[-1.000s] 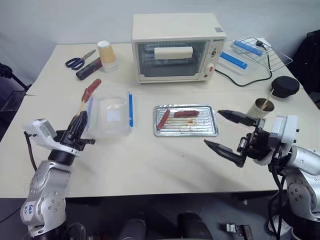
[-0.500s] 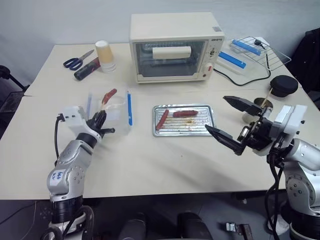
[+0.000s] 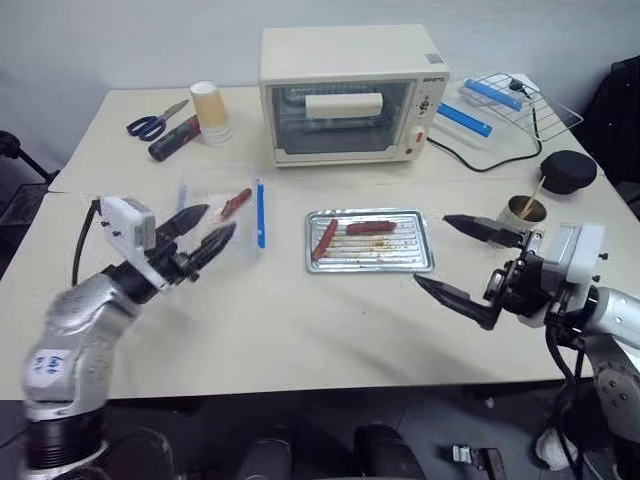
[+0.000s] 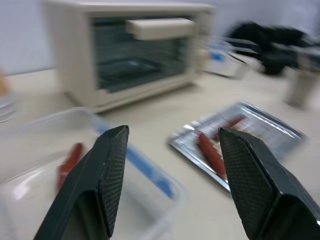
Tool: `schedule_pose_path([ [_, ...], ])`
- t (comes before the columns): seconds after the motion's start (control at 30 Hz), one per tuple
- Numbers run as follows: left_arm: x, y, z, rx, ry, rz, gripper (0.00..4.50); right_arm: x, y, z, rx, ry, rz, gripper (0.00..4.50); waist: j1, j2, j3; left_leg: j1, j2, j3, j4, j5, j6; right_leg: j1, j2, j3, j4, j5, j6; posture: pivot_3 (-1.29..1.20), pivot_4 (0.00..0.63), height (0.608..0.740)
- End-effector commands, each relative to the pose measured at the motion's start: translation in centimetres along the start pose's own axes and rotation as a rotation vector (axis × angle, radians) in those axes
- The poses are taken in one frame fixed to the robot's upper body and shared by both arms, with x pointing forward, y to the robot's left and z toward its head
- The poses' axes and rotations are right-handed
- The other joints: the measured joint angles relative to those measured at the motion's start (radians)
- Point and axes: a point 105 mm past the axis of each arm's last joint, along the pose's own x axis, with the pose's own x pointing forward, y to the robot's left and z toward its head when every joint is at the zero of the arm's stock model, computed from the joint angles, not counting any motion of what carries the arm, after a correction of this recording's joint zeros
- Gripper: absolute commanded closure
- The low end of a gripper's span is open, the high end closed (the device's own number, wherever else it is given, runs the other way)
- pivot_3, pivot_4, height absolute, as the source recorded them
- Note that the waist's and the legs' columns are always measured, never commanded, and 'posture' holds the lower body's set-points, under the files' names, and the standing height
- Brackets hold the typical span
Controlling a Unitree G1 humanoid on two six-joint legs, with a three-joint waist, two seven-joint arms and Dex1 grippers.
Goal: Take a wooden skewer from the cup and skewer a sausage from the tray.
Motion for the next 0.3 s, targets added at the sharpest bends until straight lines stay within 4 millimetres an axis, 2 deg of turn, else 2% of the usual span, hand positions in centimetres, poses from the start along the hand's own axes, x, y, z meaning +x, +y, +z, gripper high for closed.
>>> schedule_pose_path([
  [0.03,-3.0,-2.3,-3.0,0.198,0.256,-0.34,1.5,-1.9,1.4,-0.9,0.013,0.081,0.089,0.0,0.0,0.0,0.0,0.001,0.001,0.0,-0.002,0.0,0.0,0.001,0.0,0.0,-0.002,0.0,-0.001,0.0,0.15,0.74],
  [0.17,-5.2,-1.7,-5.0,0.256,0.342,-0.453,1.5,-3.0,2.2,-2.6,0.043,0.134,0.115,0.0,0.0,0.002,0.001,0.002,0.001,0.002,-0.007,0.001,0.001,0.001,-0.001,0.0,-0.005,0.0,-0.001,0.0,0.15,0.74],
  [0.23,-5.0,-1.1,-5.8,0.282,0.337,-0.449,1.5,-3.2,2.6,-3.5,0.03,0.157,0.125,0.0,0.0,0.002,0.001,0.002,0.001,0.002,-0.007,0.001,0.001,0.001,-0.001,0.0,-0.004,0.0,-0.002,0.0,0.15,0.74],
  [0.3,-4.4,-1.3,-5.7,0.241,0.298,-0.459,1.5,-3.1,2.6,-3.9,0.03,0.154,0.102,0.0,0.0,0.002,0.001,0.002,0.001,0.002,-0.007,0.001,0.001,0.001,0.0,-0.001,-0.004,0.0,-0.002,0.0,0.15,0.74],
])
